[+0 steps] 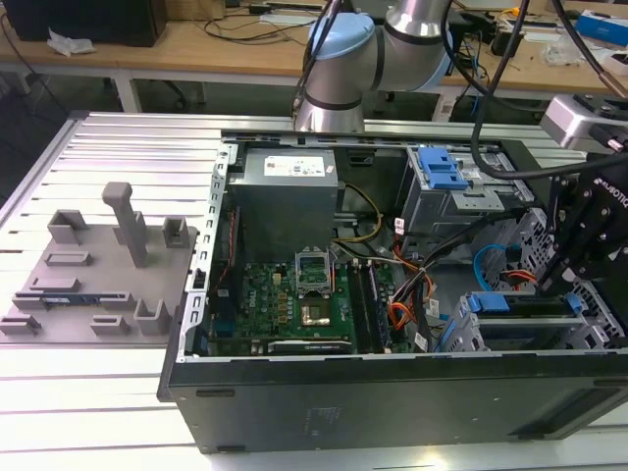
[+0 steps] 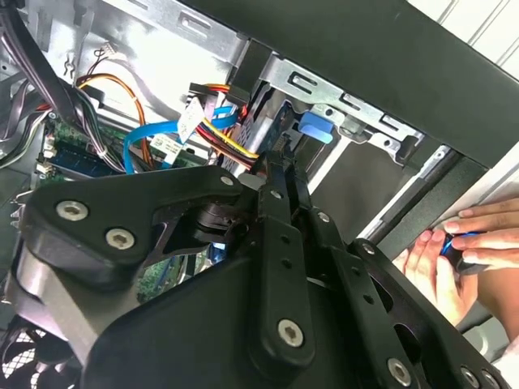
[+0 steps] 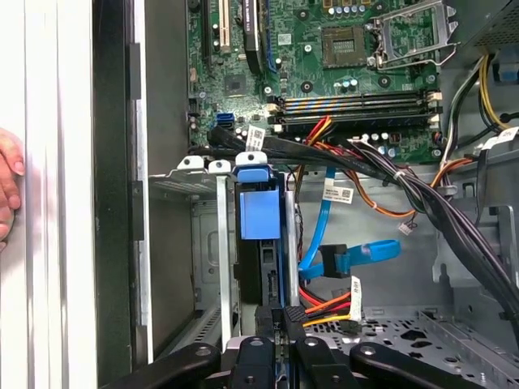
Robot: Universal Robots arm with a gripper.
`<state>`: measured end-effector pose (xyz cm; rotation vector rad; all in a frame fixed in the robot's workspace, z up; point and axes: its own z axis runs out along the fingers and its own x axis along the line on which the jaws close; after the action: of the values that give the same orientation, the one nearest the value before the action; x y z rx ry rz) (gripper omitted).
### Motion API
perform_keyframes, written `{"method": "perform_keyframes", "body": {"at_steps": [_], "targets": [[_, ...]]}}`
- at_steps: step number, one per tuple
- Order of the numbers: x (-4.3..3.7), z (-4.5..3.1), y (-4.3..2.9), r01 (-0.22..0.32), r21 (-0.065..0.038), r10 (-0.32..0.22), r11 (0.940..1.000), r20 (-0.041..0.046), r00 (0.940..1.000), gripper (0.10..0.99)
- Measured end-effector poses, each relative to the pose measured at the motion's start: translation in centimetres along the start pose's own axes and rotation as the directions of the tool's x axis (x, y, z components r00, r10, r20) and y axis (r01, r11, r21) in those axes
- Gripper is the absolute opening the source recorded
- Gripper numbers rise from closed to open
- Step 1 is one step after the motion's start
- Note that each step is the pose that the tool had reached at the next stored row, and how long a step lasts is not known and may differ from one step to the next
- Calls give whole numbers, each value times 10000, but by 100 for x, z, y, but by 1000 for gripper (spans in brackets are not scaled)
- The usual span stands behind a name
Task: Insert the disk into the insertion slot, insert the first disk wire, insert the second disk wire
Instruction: 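Insert the first disk wire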
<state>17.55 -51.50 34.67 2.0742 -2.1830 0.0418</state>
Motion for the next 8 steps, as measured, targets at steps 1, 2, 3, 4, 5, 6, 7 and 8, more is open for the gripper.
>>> {"method": "perform_keyframes", "body": {"at_steps": [1, 2, 3, 4, 5, 6, 7, 8], "targets": [[-1, 8, -1, 0, 0, 0, 10000, -1, 10000, 165], [-1, 11, -1, 0, 0, 0, 10000, -2, 10000, 165], [-1, 11, -1, 0, 0, 0, 10000, -3, 10000, 165], [-1, 13, -1, 0, 0, 0, 10000, 0, 10000, 165], [-1, 14, -1, 0, 0, 0, 10000, 0, 10000, 165], [-2, 15, -1, 0, 0, 0, 10000, 0, 10000, 165], [-2, 17, -1, 0, 0, 0, 10000, 0, 10000, 165], [-2, 19, -1, 0, 0, 0, 10000, 1, 10000, 165]]}}
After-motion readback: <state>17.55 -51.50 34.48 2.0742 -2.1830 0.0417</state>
